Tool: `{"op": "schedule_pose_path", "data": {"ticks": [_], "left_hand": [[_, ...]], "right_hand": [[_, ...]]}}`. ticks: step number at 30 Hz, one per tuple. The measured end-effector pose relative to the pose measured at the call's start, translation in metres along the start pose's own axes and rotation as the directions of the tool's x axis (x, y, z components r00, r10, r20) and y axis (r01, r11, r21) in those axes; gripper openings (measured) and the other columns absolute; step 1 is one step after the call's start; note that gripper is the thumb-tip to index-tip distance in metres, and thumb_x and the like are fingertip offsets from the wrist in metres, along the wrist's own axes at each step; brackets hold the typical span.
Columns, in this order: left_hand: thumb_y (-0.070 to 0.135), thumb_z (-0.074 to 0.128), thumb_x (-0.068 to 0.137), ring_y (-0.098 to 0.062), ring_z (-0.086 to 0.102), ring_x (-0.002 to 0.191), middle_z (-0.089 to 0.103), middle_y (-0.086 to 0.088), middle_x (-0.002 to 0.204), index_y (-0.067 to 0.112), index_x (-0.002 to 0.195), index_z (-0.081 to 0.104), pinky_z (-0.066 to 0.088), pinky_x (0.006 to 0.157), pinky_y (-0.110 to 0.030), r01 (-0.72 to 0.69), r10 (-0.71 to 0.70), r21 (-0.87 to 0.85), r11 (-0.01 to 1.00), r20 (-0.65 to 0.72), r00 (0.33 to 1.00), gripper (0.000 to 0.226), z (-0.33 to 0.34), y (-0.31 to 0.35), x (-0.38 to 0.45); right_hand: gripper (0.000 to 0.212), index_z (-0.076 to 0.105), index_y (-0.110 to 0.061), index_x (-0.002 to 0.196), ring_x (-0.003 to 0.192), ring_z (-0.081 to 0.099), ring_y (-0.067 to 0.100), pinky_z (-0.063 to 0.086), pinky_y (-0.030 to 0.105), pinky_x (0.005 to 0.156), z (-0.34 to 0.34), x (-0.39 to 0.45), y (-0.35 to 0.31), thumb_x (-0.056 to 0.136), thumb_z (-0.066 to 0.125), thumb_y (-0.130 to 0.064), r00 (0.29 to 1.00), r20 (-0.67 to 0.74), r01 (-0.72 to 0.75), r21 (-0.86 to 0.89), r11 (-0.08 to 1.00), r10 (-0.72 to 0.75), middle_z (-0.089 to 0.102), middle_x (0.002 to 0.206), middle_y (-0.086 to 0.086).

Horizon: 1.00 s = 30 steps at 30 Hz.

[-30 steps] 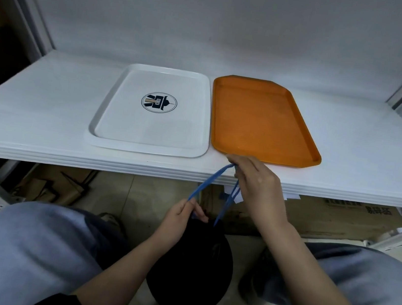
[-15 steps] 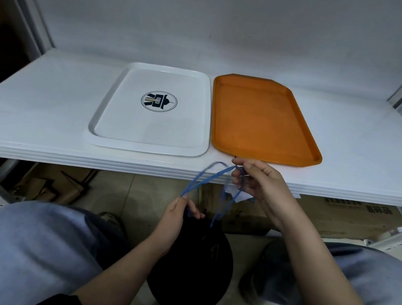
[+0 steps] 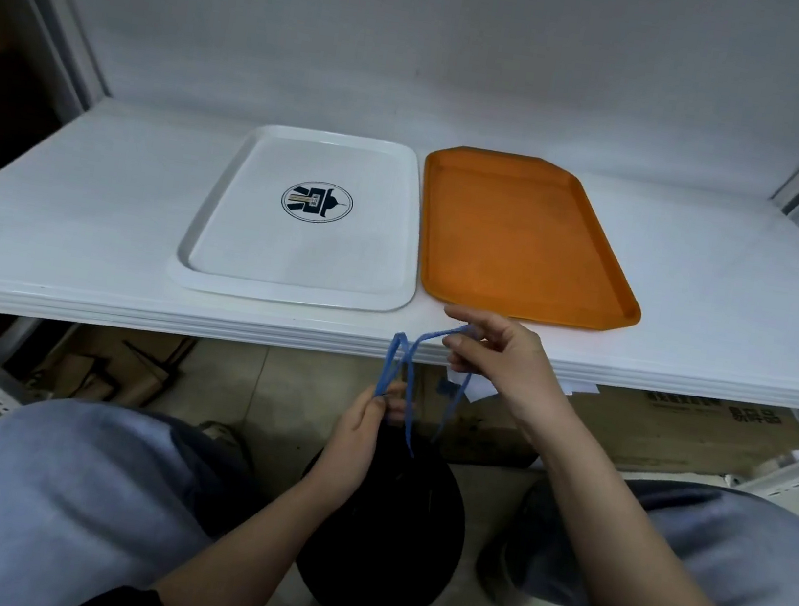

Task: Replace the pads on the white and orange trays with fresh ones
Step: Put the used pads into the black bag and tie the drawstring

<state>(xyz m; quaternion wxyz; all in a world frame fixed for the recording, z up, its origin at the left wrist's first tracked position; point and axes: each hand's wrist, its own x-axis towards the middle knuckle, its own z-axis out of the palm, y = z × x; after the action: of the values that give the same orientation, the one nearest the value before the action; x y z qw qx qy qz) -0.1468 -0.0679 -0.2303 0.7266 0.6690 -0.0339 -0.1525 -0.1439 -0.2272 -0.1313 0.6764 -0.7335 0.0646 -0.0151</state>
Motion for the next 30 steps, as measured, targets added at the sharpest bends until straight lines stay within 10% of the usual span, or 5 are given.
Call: {"op": "schedule_pose_path", "data": {"ticks": [7, 13, 19, 23, 30], "left_hand": [[0.011, 0.025, 0.104, 0.005, 0.064, 0.082, 0.067, 0.004, 0.101, 0.029, 0.106, 0.055, 0.049, 0.089, -0.022, -0.034, 0.034, -0.007, 0.999, -0.059, 0.998, 0.035, 0.0, 0.005, -0.005], [0.011, 0.026, 0.103, -0.004, 0.065, 0.082, 0.065, -0.007, 0.097, 0.014, 0.097, 0.06, 0.05, 0.081, -0.016, 0.009, -0.023, -0.104, 0.995, -0.137, 0.99, 0.035, 0.0, 0.003, 0.0], [0.009, 0.028, 0.102, -0.019, 0.065, 0.077, 0.066, -0.012, 0.082, 0.001, 0.089, 0.06, 0.053, 0.069, -0.018, 0.07, -0.097, -0.223, 0.972, -0.11, 0.989, 0.035, 0.004, 0.01, 0.008], [0.007, 0.03, 0.102, -0.006, 0.066, 0.07, 0.067, -0.009, 0.084, -0.001, 0.094, 0.062, 0.051, 0.064, -0.014, 0.01, -0.019, -0.109, 0.994, -0.082, 0.996, 0.033, 0.006, 0.015, 0.004], [0.03, 0.05, 0.092, -0.012, 0.058, 0.087, 0.06, 0.002, 0.09, 0.025, 0.098, 0.053, 0.046, 0.08, -0.028, -0.126, 0.123, 0.098, 0.987, 0.027, 0.992, 0.008, 0.005, 0.0, -0.008]], "right_hand": [[0.025, 0.058, -0.006, 0.073, 0.062, 0.054, 0.02, 0.045, 0.027, 0.055, 0.003, 0.002, -0.007, 0.095, 0.046, -0.003, 0.99, -0.137, -0.041, -0.019, 0.999, 0.038, 0.057, 0.068, 0.01], [0.046, 0.061, -0.014, 0.057, 0.119, 0.057, 0.026, 0.037, 0.04, 0.104, 0.005, -0.002, -0.004, 0.095, 0.036, -0.008, 0.991, 0.135, -0.072, 0.369, 0.927, 0.023, 0.065, 0.12, 0.012], [0.048, 0.045, -0.026, 0.135, 0.065, 0.056, 0.009, 0.046, 0.019, 0.067, 0.014, -0.008, 0.004, 0.092, 0.058, -0.01, 0.934, 0.356, 0.017, 0.004, 1.0, -0.017, 0.053, 0.078, 0.007], [0.035, 0.062, -0.02, 0.117, 0.06, 0.045, 0.004, 0.037, 0.017, 0.06, 0.026, -0.008, 0.007, 0.083, 0.072, -0.022, 0.942, 0.336, 0.11, -0.273, 0.956, -0.012, 0.046, 0.061, -0.01], [0.018, 0.066, -0.006, 0.08, 0.043, 0.048, 0.002, 0.037, 0.012, 0.047, 0.038, 0.0, -0.001, 0.093, 0.054, -0.005, 0.992, 0.111, 0.074, -0.052, 0.996, -0.068, 0.054, 0.047, -0.006]]}}
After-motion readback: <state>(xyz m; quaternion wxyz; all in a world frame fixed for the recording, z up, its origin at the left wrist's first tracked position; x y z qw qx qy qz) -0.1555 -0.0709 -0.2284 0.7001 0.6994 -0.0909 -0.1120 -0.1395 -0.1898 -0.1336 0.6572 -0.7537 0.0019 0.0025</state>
